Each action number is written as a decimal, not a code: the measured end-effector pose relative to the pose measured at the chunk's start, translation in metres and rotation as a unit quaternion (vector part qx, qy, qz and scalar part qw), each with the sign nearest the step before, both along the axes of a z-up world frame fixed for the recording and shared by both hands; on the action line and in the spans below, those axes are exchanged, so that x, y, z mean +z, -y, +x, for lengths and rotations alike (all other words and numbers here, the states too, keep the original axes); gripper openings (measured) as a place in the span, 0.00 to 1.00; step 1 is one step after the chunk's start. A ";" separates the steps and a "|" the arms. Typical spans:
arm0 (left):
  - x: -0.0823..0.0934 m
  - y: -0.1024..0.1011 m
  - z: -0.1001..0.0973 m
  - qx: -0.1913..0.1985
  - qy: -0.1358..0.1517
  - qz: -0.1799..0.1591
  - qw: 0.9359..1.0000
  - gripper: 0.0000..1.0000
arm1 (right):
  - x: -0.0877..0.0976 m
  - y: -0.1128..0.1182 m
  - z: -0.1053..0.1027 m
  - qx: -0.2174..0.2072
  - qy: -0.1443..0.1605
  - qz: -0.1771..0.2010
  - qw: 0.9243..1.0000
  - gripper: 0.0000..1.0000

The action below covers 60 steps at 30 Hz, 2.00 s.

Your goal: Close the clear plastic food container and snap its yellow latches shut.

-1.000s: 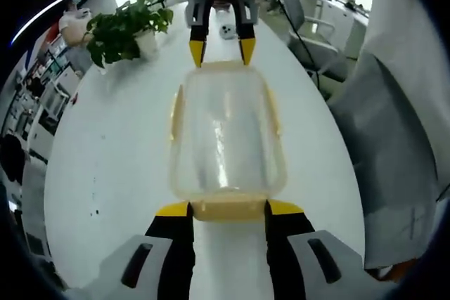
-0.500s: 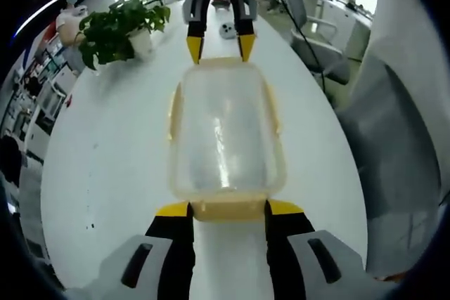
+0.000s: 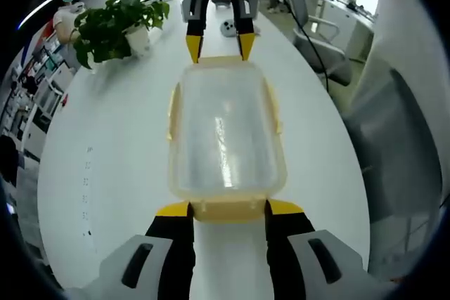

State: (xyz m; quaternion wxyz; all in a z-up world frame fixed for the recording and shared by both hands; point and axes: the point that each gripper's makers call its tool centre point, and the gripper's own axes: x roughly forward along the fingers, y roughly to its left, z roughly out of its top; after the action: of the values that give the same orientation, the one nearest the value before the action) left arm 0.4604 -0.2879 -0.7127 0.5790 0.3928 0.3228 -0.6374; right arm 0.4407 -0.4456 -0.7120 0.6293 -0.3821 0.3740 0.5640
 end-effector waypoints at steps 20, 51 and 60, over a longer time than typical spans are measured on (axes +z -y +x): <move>-0.017 0.012 -0.004 0.007 -0.012 0.006 1.000 0.36 | -0.020 0.012 0.005 0.014 -0.009 -0.008 1.000 0.35; -0.031 0.007 -0.002 0.006 -0.019 0.003 1.000 0.37 | -0.035 0.012 0.003 0.034 -0.015 -0.021 0.999 0.36; -0.034 -0.002 -0.007 -0.040 -0.006 0.030 0.999 0.04 | -0.037 0.009 0.001 0.057 0.000 -0.028 0.998 0.36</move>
State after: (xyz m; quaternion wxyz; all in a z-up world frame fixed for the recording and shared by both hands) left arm 0.4535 -0.2857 -0.7471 0.5388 0.4189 0.3289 -0.6527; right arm 0.4421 -0.4548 -0.7493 0.5851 -0.4199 0.3675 0.5884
